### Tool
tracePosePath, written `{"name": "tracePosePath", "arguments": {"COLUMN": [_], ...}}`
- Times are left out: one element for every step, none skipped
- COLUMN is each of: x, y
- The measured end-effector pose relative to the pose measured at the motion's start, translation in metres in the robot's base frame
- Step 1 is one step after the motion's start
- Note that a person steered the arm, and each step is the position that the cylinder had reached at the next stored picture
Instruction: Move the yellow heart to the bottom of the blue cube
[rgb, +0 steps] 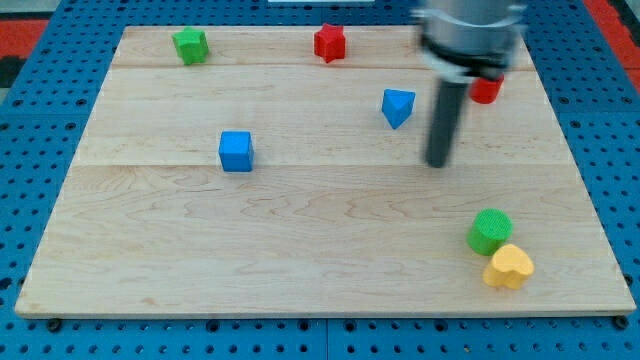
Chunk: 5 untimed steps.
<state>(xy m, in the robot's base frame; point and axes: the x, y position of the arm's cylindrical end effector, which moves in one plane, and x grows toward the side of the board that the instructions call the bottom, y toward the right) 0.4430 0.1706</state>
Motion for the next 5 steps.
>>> {"name": "tracePosePath", "arguments": {"x": [0.059,0.093,0.153,0.149,0.139], "y": [0.051,0.116,0.091,-0.001,-0.077]}}
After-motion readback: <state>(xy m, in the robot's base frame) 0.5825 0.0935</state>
